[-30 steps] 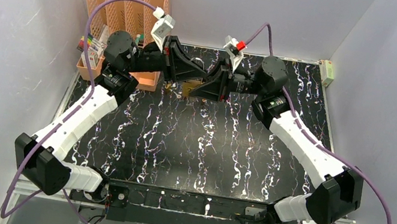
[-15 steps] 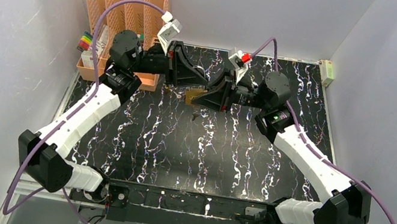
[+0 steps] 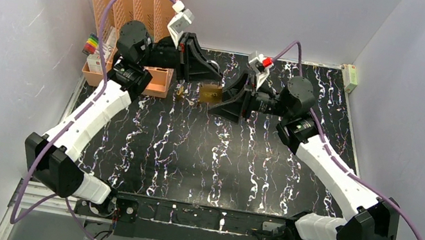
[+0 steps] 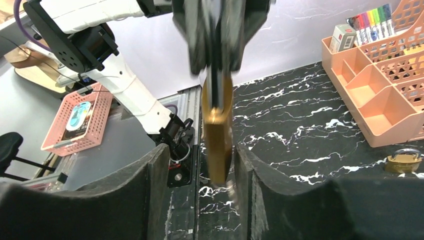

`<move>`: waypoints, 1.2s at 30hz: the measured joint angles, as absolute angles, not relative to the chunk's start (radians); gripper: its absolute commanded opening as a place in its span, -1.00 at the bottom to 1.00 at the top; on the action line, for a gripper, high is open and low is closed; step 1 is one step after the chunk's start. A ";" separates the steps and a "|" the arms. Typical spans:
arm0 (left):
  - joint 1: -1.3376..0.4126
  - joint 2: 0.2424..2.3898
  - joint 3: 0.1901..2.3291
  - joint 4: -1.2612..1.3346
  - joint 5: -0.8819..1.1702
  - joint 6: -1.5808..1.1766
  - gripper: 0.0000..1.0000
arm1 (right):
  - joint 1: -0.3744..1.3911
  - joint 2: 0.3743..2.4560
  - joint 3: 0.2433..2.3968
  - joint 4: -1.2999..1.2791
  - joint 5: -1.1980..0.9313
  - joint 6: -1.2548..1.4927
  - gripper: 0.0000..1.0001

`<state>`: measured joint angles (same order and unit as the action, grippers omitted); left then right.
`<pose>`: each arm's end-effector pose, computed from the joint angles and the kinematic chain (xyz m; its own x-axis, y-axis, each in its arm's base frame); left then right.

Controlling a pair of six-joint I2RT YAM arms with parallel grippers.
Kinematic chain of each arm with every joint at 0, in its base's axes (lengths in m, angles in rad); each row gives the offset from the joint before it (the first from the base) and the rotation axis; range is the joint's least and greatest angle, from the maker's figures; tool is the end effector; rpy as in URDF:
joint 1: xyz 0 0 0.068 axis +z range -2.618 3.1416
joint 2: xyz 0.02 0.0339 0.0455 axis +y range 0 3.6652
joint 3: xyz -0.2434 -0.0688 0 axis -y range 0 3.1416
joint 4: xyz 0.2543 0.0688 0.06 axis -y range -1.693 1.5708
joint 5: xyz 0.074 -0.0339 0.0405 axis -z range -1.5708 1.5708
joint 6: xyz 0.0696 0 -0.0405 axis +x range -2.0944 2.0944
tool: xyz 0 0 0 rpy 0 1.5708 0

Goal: Lock with the key
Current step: Lock the lock.

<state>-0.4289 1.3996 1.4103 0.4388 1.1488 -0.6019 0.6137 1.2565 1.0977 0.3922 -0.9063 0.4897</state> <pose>0.2687 -0.1927 0.4606 -0.1938 -0.1664 -0.9668 0.9801 -0.0769 -0.1832 0.2293 0.2286 0.3911 -0.2947 0.1472 -0.9442 -0.9549 -0.0070 0.2969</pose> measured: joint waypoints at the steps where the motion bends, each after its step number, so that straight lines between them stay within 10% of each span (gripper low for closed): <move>1: -0.425 1.402 1.422 0.441 1.148 -0.601 -1.00 | 0.611 1.255 1.098 0.392 -0.909 0.487 0.25; 18: -0.415 1.424 1.451 0.458 1.160 -0.615 -1.00 | 0.602 1.250 0.994 0.568 -0.826 0.502 0.34; 32: -0.415 1.438 1.451 0.525 1.160 -0.663 -1.00 | 0.602 1.244 0.937 0.706 -0.785 0.549 0.10; 36: -0.415 1.439 1.453 0.532 1.160 -0.669 -1.00 | 0.601 1.245 0.935 0.732 -0.784 0.564 -0.24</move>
<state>-0.4149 1.4394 1.4527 0.5318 1.1598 -0.6692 0.6014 1.2446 0.9348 0.7317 -0.7837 0.5640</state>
